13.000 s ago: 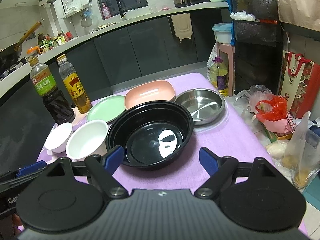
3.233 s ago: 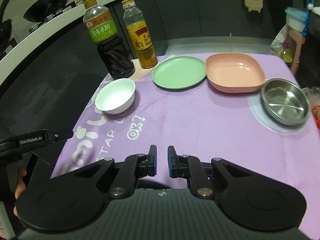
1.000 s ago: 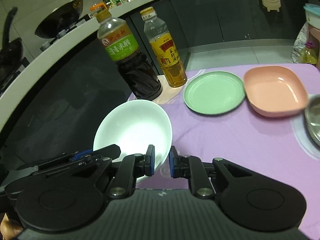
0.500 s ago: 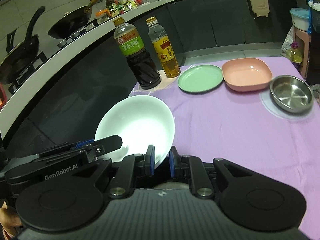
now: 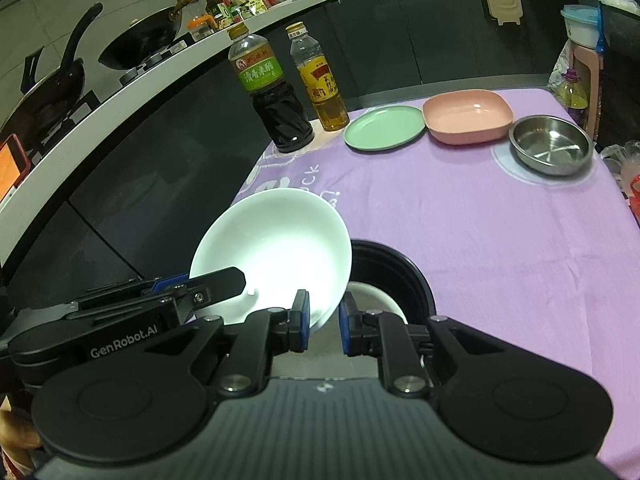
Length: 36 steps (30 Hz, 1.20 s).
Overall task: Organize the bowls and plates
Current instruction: 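Carry the small white bowl into the stacked bowls with the left gripper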
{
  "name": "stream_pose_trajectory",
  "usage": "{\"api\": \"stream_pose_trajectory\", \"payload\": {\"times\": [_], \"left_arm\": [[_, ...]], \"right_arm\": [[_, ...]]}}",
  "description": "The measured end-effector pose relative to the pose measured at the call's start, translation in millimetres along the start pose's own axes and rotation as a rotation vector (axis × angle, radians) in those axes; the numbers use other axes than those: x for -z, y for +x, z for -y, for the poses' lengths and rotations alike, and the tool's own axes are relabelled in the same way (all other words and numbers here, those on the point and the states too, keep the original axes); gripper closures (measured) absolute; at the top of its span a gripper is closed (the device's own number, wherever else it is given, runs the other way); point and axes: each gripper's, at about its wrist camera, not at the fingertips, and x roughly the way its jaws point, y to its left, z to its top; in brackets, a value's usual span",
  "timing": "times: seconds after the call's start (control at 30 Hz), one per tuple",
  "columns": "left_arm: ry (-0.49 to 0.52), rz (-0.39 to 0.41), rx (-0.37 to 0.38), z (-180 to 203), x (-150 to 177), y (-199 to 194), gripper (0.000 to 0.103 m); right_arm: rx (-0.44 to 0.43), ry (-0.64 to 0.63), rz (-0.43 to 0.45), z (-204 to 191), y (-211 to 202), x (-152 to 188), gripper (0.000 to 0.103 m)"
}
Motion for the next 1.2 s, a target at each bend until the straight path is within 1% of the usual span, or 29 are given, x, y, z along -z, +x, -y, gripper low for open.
{"api": "stream_pose_trajectory", "payload": {"times": [0.4, 0.57, 0.83, 1.2], "left_arm": [[0.037, -0.105, -0.021, 13, 20, 18, 0.087], [0.037, -0.141, -0.028, 13, 24, 26, 0.087], [0.044, -0.176, -0.033, 14, 29, 35, 0.086], [0.031, -0.183, -0.023, 12, 28, 36, 0.086]], "right_arm": [[0.052, -0.004, -0.046, 10, 8, 22, 0.085], [0.058, -0.002, -0.061, 14, 12, 27, 0.085], [0.078, -0.004, -0.076, 17, 18, 30, 0.085], [0.068, -0.003, -0.068, 20, 19, 31, 0.084]]}}
